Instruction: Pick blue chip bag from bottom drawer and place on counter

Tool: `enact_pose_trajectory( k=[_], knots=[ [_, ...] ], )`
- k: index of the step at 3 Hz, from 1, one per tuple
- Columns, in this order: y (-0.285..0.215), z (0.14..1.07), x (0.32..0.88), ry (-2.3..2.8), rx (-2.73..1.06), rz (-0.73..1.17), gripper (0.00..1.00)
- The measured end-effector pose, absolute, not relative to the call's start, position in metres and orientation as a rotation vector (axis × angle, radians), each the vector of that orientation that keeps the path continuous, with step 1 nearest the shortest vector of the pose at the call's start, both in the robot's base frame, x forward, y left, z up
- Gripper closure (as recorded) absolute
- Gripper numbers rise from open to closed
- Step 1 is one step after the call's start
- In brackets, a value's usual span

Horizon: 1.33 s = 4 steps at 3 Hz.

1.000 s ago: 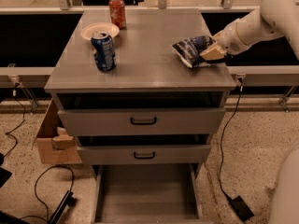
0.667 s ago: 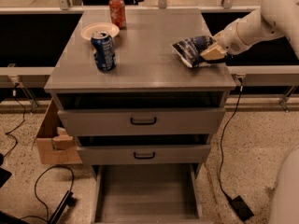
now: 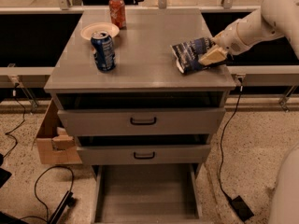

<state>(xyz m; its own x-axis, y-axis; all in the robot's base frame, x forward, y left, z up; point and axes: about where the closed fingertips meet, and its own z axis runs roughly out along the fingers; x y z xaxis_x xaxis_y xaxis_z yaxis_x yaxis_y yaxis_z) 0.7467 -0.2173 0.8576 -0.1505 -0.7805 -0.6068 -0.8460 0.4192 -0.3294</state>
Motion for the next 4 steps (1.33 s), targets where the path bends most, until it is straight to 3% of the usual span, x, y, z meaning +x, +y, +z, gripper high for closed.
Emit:
enact_pose_trajectory(
  k=[1, 3, 4],
  knots=[
    [-0.215, 0.857, 0.747, 1.941, -1.384, 0.122, 0.00],
    [-0.210, 0.949, 0.713, 1.871, -1.374, 0.185, 0.00],
    [-0.231, 1.012, 0.678, 1.840, -1.262, 0.140, 0.00]
  ],
)
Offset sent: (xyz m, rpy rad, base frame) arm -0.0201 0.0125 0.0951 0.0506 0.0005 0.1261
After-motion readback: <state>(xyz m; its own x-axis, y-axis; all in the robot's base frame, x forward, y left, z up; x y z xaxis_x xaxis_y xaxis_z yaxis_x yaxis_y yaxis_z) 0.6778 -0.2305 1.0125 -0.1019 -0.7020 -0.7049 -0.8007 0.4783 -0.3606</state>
